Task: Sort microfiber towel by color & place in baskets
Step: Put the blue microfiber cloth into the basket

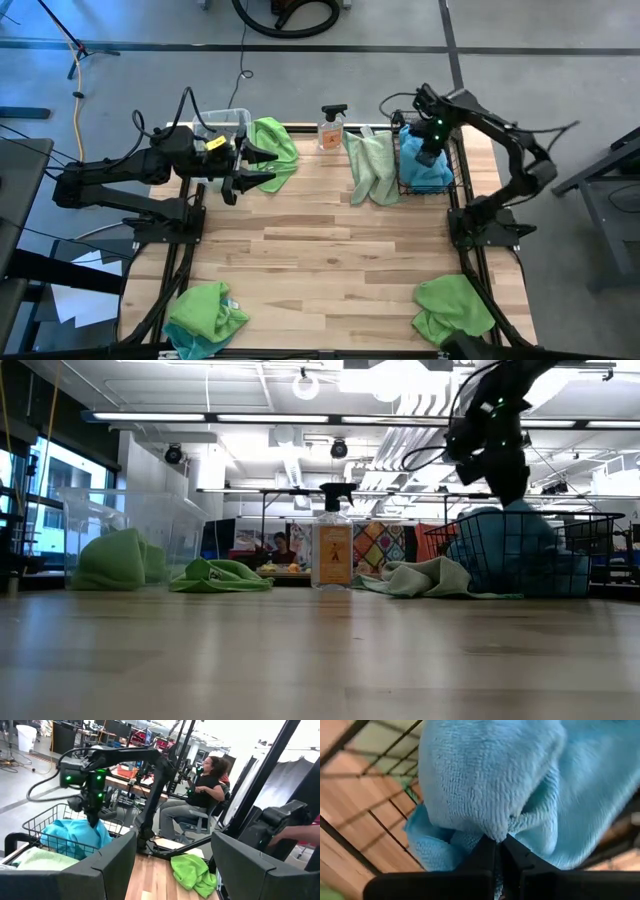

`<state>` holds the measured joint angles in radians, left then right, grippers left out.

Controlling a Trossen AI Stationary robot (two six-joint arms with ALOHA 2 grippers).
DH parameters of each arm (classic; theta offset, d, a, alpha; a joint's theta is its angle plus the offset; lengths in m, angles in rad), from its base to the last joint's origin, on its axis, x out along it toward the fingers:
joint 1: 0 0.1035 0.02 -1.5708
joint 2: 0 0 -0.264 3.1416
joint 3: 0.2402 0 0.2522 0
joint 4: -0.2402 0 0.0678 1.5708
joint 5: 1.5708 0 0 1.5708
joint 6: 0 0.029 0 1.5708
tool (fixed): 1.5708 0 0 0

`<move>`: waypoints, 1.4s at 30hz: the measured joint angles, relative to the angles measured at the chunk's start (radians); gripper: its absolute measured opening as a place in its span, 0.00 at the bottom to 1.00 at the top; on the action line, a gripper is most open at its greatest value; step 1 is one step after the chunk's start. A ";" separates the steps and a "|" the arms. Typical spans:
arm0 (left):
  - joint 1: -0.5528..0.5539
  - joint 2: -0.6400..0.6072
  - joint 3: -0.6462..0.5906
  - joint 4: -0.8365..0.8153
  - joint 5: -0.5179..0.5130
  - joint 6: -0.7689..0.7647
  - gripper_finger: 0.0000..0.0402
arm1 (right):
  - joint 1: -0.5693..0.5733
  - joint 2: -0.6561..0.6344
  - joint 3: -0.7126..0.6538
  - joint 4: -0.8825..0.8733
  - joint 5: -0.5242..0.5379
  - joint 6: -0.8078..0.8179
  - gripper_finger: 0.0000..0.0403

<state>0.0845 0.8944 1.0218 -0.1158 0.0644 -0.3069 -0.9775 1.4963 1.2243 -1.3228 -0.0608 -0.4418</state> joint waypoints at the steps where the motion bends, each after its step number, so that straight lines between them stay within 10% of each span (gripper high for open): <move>1: 0.000 0.000 0.000 0.000 0.000 -0.005 0.61 | 0.003 0.016 -0.001 0.003 0.001 -0.049 0.00; 15: 0.000 0.000 0.001 0.000 -0.020 -0.032 0.61 | 0.000 0.161 -0.073 0.208 0.053 -0.337 0.00; 35: 0.000 -0.001 0.001 0.001 -0.074 -0.085 0.61 | 0.004 0.195 -0.216 0.342 0.030 -0.349 0.00; 42: 0.000 -0.001 0.001 0.000 -0.076 -0.085 0.61 | 0.005 0.196 -0.216 0.332 0.033 -0.346 0.19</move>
<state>0.0845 0.8936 1.0225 -0.1154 -0.0120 -0.3920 -0.9725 1.6924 1.0084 -0.9909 -0.0279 -0.7877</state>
